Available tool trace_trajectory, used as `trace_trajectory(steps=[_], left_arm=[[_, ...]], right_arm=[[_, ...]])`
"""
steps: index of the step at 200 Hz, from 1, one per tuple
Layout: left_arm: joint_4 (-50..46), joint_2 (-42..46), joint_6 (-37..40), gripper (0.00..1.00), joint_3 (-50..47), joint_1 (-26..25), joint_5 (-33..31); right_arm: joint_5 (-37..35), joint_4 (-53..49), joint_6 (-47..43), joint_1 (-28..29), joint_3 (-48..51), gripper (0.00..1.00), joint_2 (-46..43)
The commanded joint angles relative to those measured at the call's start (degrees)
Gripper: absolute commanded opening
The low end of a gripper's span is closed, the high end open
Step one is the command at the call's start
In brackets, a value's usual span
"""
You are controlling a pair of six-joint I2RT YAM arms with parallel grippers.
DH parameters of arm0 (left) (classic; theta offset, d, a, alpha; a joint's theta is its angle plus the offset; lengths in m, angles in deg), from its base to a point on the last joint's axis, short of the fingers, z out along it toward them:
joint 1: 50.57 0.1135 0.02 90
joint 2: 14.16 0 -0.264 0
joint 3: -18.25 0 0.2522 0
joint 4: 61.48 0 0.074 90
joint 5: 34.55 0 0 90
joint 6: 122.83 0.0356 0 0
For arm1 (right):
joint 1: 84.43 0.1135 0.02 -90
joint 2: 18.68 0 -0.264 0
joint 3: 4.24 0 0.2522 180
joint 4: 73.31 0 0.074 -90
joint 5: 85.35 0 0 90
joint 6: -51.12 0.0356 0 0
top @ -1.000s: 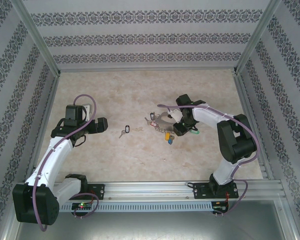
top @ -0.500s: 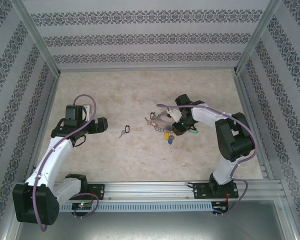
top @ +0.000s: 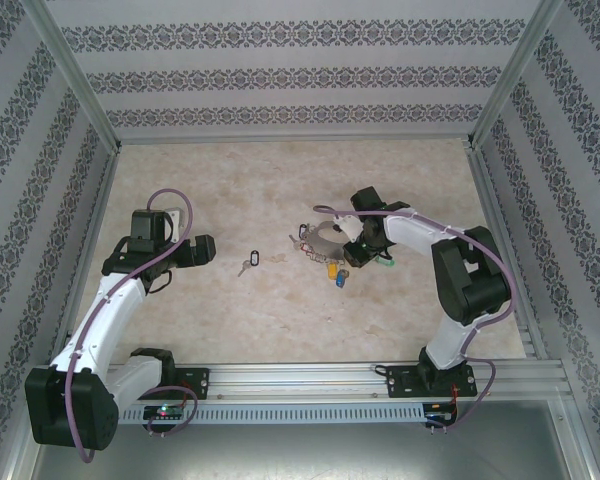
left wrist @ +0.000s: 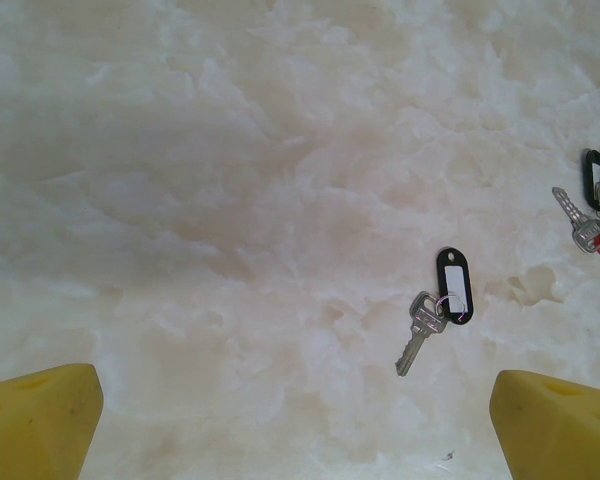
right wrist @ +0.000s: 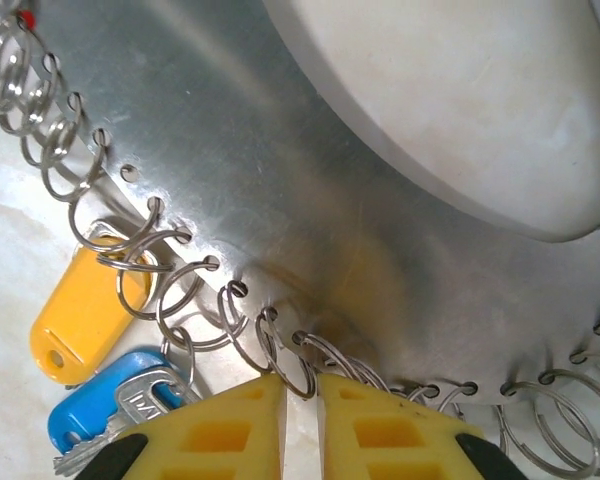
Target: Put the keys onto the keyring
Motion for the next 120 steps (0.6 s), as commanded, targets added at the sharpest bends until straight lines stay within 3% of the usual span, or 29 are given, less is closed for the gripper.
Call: trace_trajectory(steps=[1, 120], left_arm=[[-0.31, -0.34, -0.78, 1.0, 1.24, -0.5, 1.05], [-0.33, -0.7, -0.74, 1.0, 1.34, -0.5, 0.99]], right_arm=[[2.38, 1.59, 0.26, -0.01, 0.5, 0.18, -2.05], [4.94, 0.6, 0.46, 0.03, -0.89, 0.19, 0.89]])
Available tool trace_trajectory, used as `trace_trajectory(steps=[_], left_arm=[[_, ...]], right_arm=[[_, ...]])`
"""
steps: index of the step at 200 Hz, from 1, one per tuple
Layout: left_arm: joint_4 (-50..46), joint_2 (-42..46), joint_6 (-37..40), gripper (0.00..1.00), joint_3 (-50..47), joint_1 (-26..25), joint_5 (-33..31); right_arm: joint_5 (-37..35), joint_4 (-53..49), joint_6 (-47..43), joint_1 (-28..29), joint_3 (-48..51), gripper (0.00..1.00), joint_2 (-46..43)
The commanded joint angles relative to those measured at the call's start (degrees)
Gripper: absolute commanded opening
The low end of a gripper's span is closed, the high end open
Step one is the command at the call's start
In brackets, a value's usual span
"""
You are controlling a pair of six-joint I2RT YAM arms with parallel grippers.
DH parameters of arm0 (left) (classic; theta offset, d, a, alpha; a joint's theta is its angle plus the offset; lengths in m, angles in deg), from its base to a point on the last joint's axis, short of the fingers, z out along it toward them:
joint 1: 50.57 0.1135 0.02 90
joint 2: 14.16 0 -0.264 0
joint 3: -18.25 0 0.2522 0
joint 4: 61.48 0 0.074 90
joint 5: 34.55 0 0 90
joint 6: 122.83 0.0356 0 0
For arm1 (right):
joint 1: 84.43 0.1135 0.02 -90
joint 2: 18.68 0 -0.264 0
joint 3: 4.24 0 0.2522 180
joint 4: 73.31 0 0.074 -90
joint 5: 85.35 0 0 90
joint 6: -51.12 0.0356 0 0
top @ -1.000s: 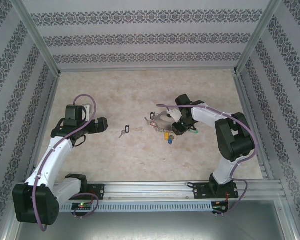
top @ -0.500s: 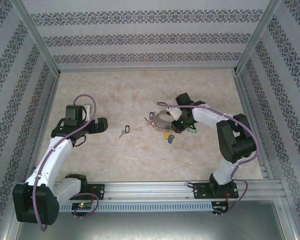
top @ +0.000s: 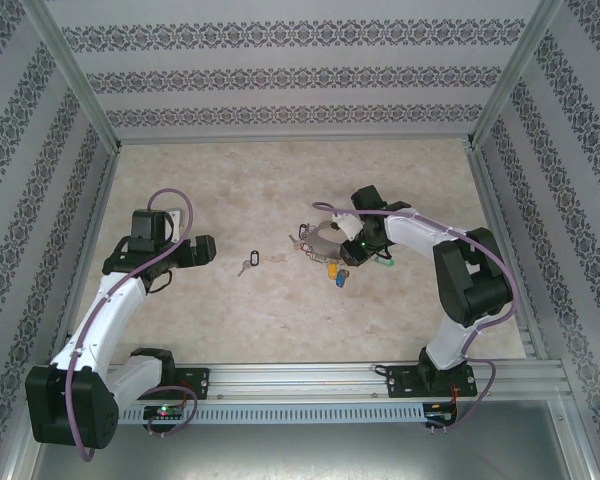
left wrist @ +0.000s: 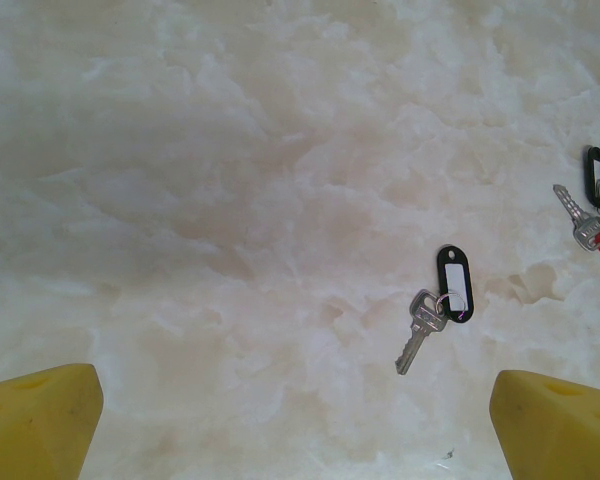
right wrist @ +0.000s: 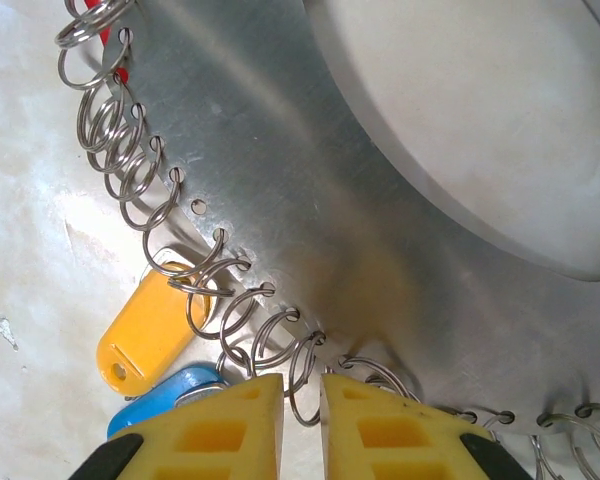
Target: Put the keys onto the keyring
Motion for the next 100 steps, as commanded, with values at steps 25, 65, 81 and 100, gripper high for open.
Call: trace_trajectory(steps=[25, 65, 81, 100], left_arm=[[-0.49, -0.37, -0.69, 1.0, 1.43, -0.51, 0.81], [-0.41, -0.44, -0.69, 1.0, 1.43, -0.5, 0.8], [-0.41, -0.46, -0.69, 1.0, 1.38, -0.5, 0.74], [-0.36, -0.46, -0.78, 1.0, 1.42, -0.5, 0.75]], right_arm=[[-1.43, -0.56, 0.24, 0.58, -0.93, 0.19, 2.05], [-3.97, 0.2, 0.68, 0.9, -0.77, 0.19, 1.99], [-4.17, 0.49, 0.7, 0.9, -0.76, 0.18, 1.9], [-4.04, 0.88, 0.65, 0.92, -0.53, 0.17, 1.78]])
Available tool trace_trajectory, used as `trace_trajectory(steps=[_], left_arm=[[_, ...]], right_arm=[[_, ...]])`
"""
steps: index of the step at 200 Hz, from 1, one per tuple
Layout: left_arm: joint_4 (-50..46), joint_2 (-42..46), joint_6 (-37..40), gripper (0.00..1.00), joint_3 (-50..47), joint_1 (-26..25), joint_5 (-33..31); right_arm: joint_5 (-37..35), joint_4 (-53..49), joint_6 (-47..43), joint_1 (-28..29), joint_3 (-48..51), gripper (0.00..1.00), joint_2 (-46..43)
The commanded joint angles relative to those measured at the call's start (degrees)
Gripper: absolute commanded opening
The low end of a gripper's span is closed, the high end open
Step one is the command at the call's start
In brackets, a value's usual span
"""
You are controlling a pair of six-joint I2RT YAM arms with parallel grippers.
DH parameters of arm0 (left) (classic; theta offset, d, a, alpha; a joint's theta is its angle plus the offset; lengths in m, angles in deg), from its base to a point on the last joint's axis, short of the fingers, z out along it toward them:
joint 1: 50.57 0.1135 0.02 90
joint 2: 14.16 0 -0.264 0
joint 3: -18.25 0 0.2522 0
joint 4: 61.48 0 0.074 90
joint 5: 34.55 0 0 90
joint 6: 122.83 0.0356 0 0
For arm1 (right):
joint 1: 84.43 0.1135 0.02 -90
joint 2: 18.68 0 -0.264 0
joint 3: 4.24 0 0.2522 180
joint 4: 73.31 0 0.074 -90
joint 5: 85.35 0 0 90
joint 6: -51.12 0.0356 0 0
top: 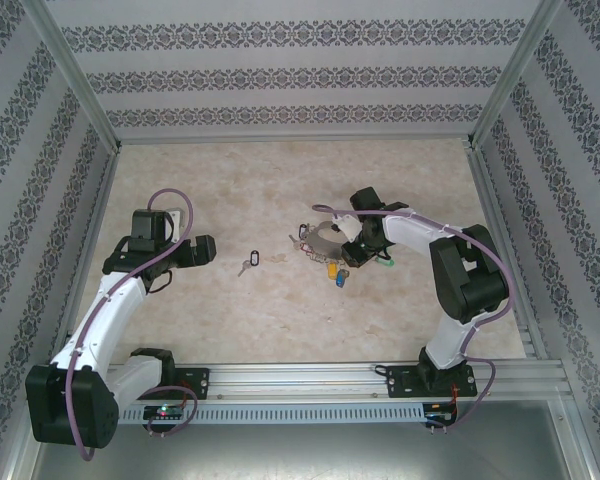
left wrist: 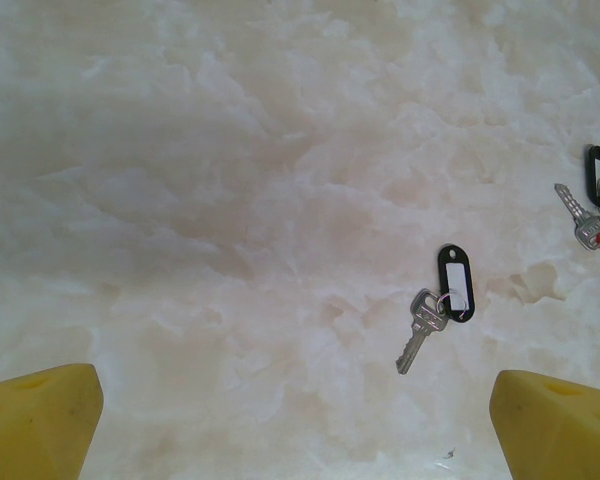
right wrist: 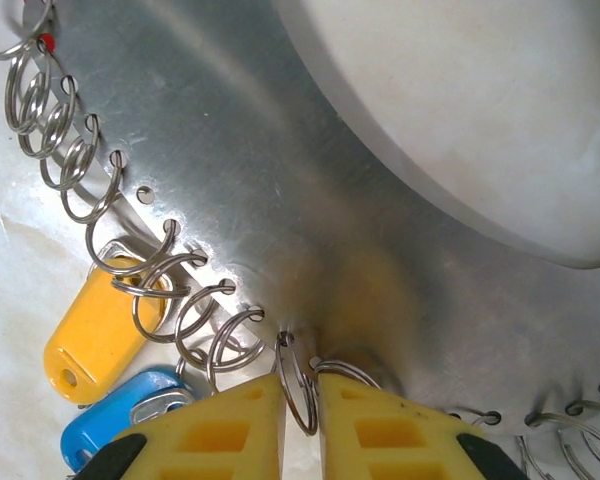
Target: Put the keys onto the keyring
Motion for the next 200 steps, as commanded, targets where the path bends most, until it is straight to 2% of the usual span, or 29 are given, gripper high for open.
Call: trace_trajectory(steps=[1, 45, 119, 161, 168, 188, 200], left_arm=[[-0.39, -0.24, -0.78, 1.0, 1.4, -0.5, 0.79], [-0.42, -0.15, -0.73, 1.0, 1.46, -0.5, 0.89], [-0.19, -0.15, -0.41, 1.0, 1.38, -0.5, 0.99], [-0.23, -0.5, -0.34, 1.0, 1.44, -0.5, 1.16], [-0.19, -0.5, -0.25, 1.0, 1.45, -0.5, 1.2], [-0.23, -0.38, -0.25, 1.0, 1.49, -0.5, 1.24], [-0.16, -0.34, -0.1, 1.0, 1.52, -0.5, 2.04]], right_arm=[[-1.11, 0.84, 0.56, 0.84, -0.49, 0.17, 0.18], [3.6, 2.94, -1.43, 0.86, 1.29, 0.08, -2.09], [2.38, 2.26, -0.87, 1.26, -0.12, 0.19, 1.58], [2.41, 2.44, -0.99, 1.42, -0.51, 0.19, 2.65], [2.41, 2.45, -1.1, 1.42, -0.58, 0.16, 2.74], [2.58, 2.61, -1.6, 1.52, -0.56, 0.01, 2.29], [2.51, 3.14, -2.4, 1.76, -0.02, 0.0, 0.97]])
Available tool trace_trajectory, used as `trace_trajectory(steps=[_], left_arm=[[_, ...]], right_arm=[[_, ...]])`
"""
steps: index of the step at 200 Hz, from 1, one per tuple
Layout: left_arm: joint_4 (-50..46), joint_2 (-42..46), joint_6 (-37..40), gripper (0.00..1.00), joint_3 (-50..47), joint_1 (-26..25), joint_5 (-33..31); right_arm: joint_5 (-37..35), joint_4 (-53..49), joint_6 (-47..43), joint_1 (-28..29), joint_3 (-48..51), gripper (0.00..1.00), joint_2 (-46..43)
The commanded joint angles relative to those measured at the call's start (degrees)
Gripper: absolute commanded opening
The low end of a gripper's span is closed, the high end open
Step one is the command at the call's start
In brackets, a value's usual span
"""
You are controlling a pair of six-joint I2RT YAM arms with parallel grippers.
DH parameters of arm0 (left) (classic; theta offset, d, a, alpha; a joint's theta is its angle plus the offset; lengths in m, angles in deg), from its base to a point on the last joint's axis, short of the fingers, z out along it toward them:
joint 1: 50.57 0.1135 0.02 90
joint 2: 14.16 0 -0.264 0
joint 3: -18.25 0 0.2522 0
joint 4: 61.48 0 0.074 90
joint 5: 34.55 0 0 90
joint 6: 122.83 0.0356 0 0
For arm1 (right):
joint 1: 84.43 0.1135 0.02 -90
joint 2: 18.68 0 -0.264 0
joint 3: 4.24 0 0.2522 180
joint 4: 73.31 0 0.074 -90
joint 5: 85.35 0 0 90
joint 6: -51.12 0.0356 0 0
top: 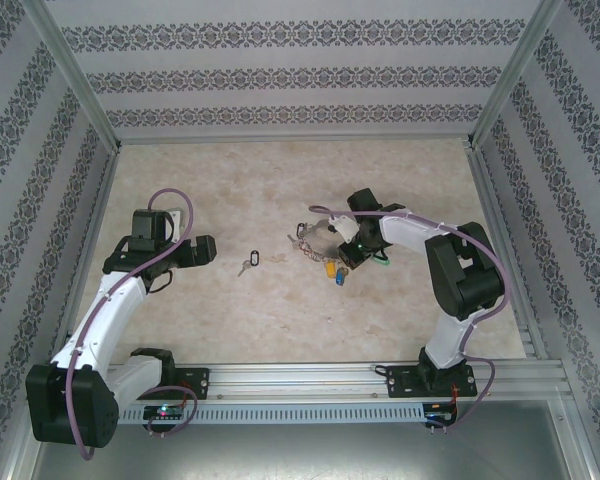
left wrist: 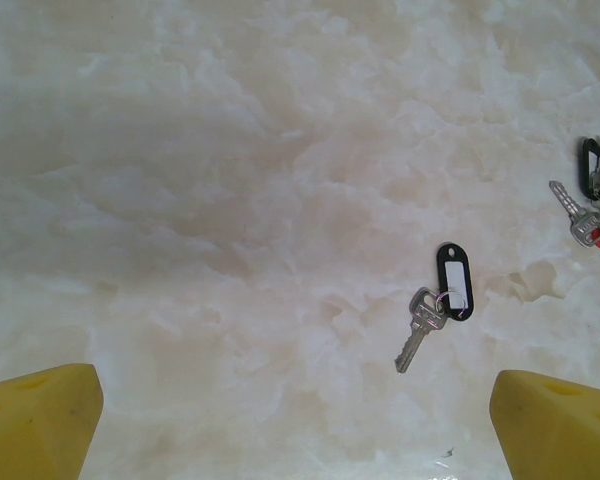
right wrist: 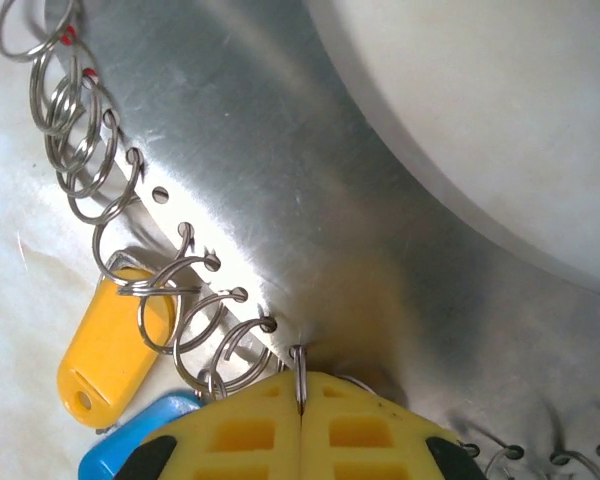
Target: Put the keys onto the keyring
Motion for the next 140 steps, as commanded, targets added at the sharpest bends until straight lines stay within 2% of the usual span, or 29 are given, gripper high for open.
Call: trace_trajectory(steps=[1, 33, 60, 77, 104, 140], left_arm=[[-0.15, -0.18, -0.09, 0.99, 1.5, -0.5, 1.84], [2.37, 0.27, 1.89, 1.0, 2.05, -0.5, 8.71], [7.05, -0.32, 2.64, 0.99, 4.31, -1.05, 22.92], [7.54, -2.28, 2.73, 0.99, 8.05, -2.3, 27.91], [6.45, -5.97, 4.18, 0.98, 14.15, -5.82, 31.23], [10.68, -8.11, 5.9, 0.94, 17.54, -12.81, 30.98]], right_arm=[[0.37, 0.57, -1.66, 1.02, -0.14, 0.0, -0.77], [0.46, 5.91, -4.66, 2.21, 4.51, 0.0, -9.04], [3.53, 13.22, -9.97, 2.65, 10.42, 0.0, -18.35], [7.24, 15.28, -14.37, 2.52, 12.61, 0.0, -22.76], [8.21, 14.94, -13.77, 2.26, 11.6, 0.0, -26.29], [10.89, 15.38, -11.15, 1.79, 10.66, 0.0, -30.24]])
